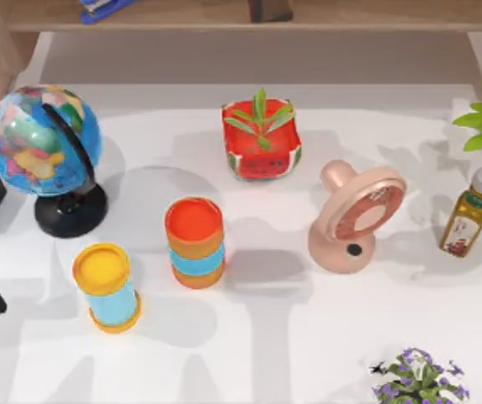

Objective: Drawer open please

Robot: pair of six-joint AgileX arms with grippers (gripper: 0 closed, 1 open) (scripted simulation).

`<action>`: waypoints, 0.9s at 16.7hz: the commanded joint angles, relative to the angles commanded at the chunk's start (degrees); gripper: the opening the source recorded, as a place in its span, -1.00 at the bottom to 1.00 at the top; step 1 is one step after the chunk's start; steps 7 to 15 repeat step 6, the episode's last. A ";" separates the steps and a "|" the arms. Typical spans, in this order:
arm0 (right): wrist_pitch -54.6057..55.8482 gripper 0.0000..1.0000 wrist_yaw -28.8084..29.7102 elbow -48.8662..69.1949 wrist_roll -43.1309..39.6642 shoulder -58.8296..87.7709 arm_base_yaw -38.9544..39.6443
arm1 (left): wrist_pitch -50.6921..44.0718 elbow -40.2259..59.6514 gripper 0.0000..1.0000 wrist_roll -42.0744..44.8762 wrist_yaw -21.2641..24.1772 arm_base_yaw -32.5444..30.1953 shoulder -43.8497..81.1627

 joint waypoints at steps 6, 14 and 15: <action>0.00 1.00 0.00 0.00 0.00 0.00 0.00 | 0.00 0.00 1.00 0.00 0.00 0.00 0.00; 0.00 1.00 0.00 0.00 0.00 0.00 0.00 | 0.00 0.00 1.00 0.00 0.00 0.00 0.00; 0.00 1.00 0.00 0.00 0.00 0.00 0.00 | 0.00 0.00 1.00 0.00 0.00 0.00 0.00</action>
